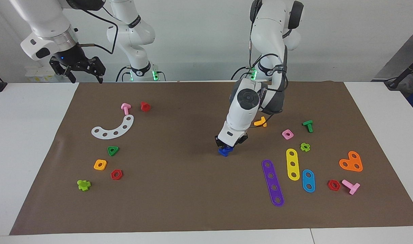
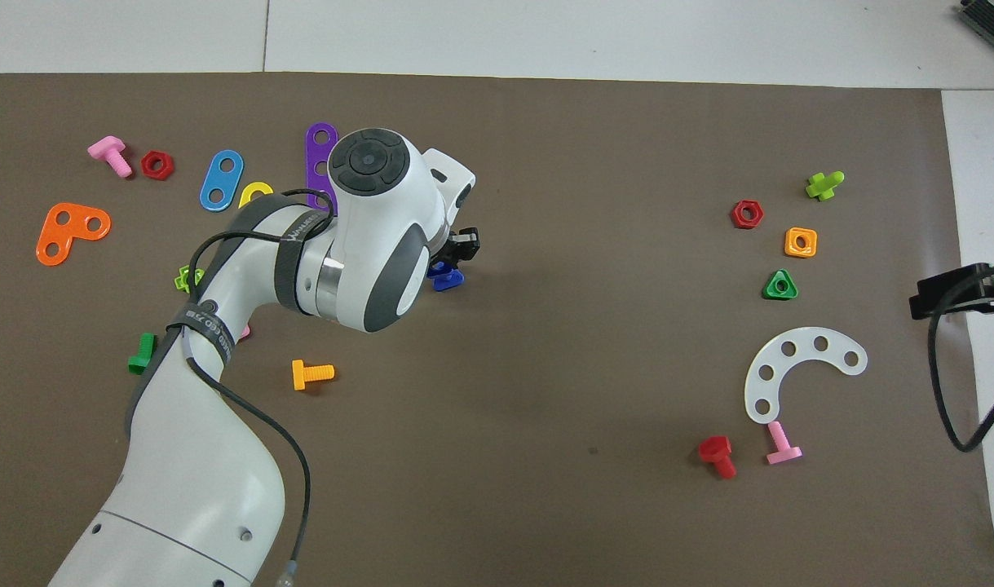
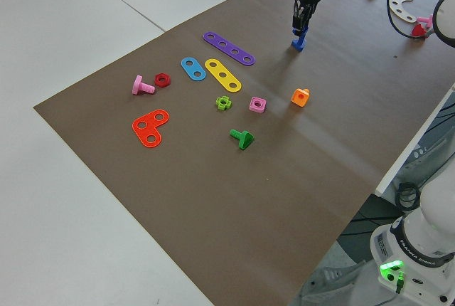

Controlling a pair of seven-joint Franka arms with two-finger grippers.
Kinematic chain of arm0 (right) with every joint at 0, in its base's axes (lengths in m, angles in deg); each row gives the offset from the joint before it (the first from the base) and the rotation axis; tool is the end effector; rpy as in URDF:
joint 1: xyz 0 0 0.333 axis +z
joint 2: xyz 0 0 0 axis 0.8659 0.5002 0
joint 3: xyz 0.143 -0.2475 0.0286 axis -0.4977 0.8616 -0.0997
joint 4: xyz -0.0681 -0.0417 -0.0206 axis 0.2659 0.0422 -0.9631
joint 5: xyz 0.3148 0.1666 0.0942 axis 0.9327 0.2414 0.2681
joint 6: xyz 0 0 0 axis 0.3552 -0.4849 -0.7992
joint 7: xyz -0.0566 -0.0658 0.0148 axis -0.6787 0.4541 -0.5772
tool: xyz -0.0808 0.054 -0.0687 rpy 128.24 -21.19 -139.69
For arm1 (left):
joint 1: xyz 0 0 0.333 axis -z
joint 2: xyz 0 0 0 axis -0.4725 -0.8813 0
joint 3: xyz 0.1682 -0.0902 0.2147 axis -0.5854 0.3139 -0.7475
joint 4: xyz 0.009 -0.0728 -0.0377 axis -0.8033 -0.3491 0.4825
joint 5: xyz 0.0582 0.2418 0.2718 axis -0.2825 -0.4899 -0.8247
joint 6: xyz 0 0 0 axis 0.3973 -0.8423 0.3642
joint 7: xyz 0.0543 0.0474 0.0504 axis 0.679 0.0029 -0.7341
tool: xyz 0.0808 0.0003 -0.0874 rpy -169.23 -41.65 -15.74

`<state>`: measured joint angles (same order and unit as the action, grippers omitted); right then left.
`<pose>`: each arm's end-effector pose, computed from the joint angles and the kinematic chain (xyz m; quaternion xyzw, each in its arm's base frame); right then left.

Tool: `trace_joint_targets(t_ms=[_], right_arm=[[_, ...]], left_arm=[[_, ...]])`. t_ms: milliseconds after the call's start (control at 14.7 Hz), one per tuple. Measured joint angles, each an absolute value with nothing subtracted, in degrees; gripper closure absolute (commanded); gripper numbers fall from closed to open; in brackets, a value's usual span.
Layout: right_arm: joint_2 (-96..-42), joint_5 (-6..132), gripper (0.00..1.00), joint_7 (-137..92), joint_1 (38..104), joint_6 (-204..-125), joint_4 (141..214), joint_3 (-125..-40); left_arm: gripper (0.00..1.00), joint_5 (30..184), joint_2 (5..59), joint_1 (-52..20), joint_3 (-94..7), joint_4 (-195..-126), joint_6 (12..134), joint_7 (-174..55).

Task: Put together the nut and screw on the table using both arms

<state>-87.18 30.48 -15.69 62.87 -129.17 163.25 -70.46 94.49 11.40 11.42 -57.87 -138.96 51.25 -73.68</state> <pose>0.4988 -0.0239 0.6004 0.9989 -0.0087 -0.0434 0.0139 0.5633 -0.3401 0.3281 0.9974 0.0486 -0.0290 0.0441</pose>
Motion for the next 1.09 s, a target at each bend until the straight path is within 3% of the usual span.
trace_joint_targets(t_ms=[1021,1089], right_arm=[[-87.2,30.5,0.00,-15.7,62.8,-129.2,163.3,-70.4],[-87.2,30.5,0.00,-15.7,62.8,-129.2,163.3,-70.4]], left_arm=[[1.00,94.6,11.4,12.2,-57.8,-142.7,52.7,-74.0],[0.75,94.6,11.4,12.2,-57.8,-143.0,53.4,-74.0]])
